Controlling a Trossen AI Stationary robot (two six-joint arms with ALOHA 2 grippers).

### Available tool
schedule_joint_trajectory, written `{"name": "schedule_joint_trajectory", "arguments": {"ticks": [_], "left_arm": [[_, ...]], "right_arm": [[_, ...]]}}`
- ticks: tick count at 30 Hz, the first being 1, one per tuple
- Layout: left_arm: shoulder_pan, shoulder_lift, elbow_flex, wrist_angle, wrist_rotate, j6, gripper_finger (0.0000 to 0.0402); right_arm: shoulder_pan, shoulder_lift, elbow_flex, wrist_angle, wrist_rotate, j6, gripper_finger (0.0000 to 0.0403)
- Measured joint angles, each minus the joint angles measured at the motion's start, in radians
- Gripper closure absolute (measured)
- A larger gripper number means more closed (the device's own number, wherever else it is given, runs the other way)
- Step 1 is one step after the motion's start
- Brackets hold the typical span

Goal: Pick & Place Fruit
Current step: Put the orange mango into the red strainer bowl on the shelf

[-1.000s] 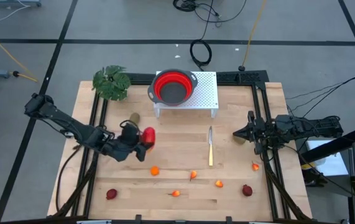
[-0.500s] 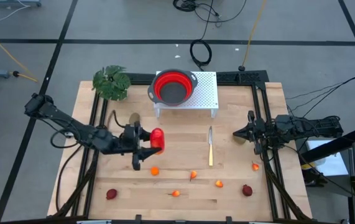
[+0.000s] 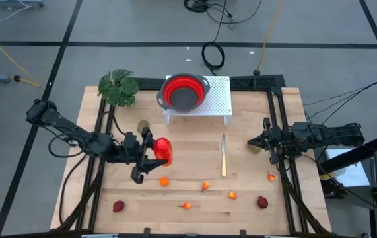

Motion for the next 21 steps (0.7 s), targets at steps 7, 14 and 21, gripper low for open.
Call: {"name": "schedule_joint_trajectory", "arguments": {"ticks": [7,14,21], "left_arm": [[0.0,0.0,0.0,0.164,0.005,-0.004,0.0172],[0.0,0.0,0.0,0.402,0.004,-0.006,0.0172],[0.0,0.0,0.0,0.503,-0.053,-0.056,0.0172]], "right_arm": [[0.0,0.0,0.0,0.0,0.0,0.053,0.0403],[0.0,0.0,0.0,0.0,0.003,0.089,0.0403],[0.0,0.0,0.0,0.0,0.003,0.089,0.0403]]}}
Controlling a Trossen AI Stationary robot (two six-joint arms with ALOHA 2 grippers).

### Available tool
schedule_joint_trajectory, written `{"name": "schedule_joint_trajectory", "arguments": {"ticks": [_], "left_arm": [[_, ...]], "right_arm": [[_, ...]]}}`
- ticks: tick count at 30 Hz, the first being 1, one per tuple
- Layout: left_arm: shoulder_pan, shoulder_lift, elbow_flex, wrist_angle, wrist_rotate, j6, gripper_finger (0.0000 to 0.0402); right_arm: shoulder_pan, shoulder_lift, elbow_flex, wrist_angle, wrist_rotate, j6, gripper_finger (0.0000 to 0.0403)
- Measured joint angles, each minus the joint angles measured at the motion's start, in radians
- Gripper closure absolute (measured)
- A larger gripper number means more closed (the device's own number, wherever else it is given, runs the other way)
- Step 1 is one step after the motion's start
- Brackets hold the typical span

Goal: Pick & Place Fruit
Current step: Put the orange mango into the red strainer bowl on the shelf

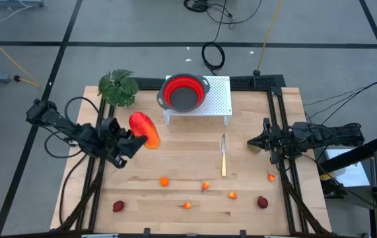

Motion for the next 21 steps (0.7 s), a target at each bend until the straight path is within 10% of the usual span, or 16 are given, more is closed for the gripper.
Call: {"name": "schedule_joint_trajectory", "arguments": {"ticks": [8,21], "left_arm": [[0.0,0.0,0.0,-0.005,0.03,-0.006,0.0172],[0.0,0.0,0.0,-0.175,0.686,0.193,0.0172]], "right_arm": [[0.0,0.0,0.0,0.0,0.0,-0.001,0.0403],[0.0,0.0,0.0,0.0,0.0,-0.037,0.0403]]}}
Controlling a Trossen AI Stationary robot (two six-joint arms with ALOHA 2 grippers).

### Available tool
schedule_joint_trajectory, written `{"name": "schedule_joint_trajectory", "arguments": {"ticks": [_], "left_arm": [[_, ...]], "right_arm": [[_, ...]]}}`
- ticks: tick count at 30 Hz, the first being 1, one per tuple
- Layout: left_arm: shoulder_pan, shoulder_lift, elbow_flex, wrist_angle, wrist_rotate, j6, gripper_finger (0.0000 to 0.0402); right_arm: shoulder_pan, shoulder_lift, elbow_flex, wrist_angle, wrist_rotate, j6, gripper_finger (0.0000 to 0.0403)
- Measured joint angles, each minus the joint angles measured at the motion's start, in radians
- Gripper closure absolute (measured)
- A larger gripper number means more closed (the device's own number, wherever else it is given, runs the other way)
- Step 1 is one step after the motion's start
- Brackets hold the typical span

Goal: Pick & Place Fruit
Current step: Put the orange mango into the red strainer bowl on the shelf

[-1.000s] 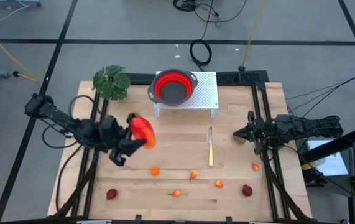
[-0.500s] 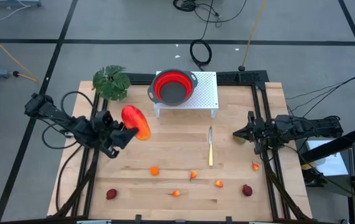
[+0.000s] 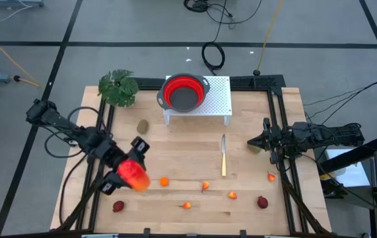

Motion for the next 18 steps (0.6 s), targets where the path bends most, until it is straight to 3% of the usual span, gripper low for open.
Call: {"name": "schedule_joint_trajectory", "arguments": {"ticks": [8,18], "left_arm": [[0.0,0.0,0.0,-0.104,0.02,-0.078,0.0172],[0.0,0.0,0.0,-0.433,-0.253,-0.529,0.0172]], "right_arm": [[0.0,0.0,0.0,0.0,0.0,0.0,0.0403],[0.0,0.0,0.0,0.0,0.0,-0.023,0.0403]]}}
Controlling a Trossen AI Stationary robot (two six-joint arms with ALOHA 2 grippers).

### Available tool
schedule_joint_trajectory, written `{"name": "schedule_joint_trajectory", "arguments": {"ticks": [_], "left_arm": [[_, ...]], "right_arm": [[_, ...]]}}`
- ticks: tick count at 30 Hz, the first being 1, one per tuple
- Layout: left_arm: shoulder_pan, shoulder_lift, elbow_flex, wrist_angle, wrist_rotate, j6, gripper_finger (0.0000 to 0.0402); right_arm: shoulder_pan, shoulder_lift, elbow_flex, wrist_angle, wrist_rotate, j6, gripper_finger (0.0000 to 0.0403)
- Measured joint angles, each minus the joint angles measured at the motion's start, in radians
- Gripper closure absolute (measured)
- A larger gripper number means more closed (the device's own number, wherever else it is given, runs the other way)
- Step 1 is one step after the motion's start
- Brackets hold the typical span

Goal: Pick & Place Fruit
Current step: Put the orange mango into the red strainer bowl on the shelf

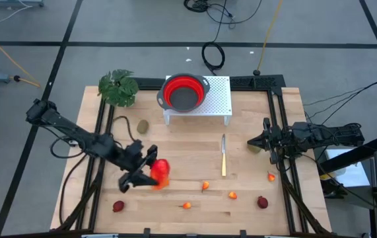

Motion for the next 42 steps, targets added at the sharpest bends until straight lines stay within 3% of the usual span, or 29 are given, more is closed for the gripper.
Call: {"name": "schedule_joint_trajectory", "arguments": {"ticks": [8,15,29,42], "left_arm": [[0.002,0.0,0.0,-0.261,-0.276,-0.296,0.0172],[0.058,0.0,0.0,-0.272,-0.464,-0.225,0.0172],[0.278,0.0,0.003,-0.265,-0.314,-0.191,0.0172],[0.455,0.031,0.357,-0.818,-0.295,-0.052,0.0172]], "right_arm": [[0.0,0.0,0.0,0.0,0.001,-0.026,0.0403],[0.0,0.0,0.0,-0.007,0.046,-0.027,0.0403],[0.0,0.0,0.0,-0.04,-0.034,0.012,0.0403],[0.0,0.0,0.0,-0.058,-0.034,0.038,0.0403]]}}
